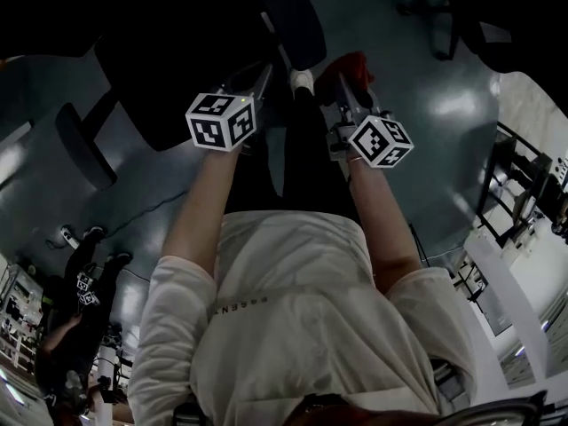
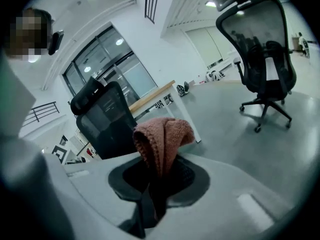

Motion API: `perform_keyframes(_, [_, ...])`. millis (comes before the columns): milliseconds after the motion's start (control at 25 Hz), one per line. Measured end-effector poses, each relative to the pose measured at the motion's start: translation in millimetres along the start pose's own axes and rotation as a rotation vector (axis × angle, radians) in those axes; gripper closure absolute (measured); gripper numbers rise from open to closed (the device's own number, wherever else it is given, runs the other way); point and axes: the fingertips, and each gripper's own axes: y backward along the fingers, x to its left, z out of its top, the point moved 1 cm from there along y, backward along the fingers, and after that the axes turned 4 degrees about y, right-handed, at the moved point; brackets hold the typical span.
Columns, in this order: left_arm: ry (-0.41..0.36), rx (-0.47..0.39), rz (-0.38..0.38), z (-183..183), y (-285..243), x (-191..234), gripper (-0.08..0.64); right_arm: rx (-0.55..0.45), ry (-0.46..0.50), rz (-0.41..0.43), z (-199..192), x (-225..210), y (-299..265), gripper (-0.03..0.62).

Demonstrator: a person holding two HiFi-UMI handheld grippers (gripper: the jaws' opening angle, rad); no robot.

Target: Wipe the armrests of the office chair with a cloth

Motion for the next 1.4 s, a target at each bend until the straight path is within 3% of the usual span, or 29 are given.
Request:
perform_keyframes(240, [0.075,-0.036,0.052,17,-15,8,0.551,0.111,0.207,0.035,51,-9,-56,0.543])
perform_keyframes(440, [0.108,-0.158,0.195,46,-29,26,0.548,0.196,0.328,0.146,94,-5,-128,0.543])
perform_keyframes(640, [0.167,-0.186,0.215,63,-44,39,0.548,0.272,0.457,0.27,118,21,-203,0.544])
perform_keyframes(880, [0.196,-0.234,0.252,73,-55,46,0.548,0.368,0.551,0.415,116,57,-256,0.543])
perform_keyframes(1080, [0.236,-0.274,0.24,74,-54,45,0.552,0.459,0.603,0.487,100,81,-262,0.543])
perform_keyframes(1200, [0.233,-0.278,0.242,73,-55,44,0.557,0.48,0.684,0.503,97,91,-262,0.544])
perform_keyframes(1400, [0.229,-0.273,0.236,72,-54,44,0.557,0.529,0.809,0.615,81,134,-262,0.543])
